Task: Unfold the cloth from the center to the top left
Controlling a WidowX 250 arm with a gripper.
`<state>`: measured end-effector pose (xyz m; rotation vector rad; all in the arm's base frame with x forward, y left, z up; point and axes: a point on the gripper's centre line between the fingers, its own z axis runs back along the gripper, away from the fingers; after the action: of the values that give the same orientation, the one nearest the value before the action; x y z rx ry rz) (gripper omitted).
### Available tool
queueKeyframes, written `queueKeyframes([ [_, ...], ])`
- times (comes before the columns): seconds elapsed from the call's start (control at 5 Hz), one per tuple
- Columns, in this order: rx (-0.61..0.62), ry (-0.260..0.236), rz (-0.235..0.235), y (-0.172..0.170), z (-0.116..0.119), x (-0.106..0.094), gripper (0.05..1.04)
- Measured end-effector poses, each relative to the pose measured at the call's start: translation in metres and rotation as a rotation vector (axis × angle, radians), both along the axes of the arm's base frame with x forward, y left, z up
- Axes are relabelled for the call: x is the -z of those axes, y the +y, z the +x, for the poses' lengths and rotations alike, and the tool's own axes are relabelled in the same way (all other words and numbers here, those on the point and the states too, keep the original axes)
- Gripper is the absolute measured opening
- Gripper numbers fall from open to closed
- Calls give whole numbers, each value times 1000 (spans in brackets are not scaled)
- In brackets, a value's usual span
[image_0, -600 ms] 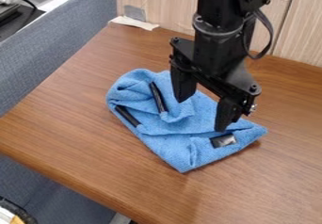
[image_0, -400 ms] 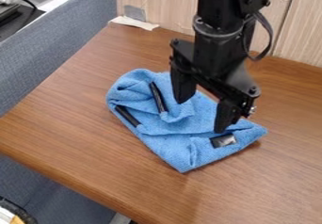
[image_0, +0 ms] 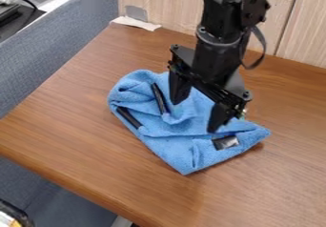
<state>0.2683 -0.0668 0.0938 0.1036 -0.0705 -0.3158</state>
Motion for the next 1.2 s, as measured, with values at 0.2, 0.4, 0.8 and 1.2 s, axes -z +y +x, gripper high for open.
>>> queueKeyframes([
  [0.2, -13, 1, 14, 7, 11, 7, 1000],
  [0.4, -25, 20, 33, 15, 21, 16, 1000],
  [0.8, -31, 91, 91, 16, 25, 41, 965],
  [1.2, -33, 106, 97, 18, 24, 42, 380],
])
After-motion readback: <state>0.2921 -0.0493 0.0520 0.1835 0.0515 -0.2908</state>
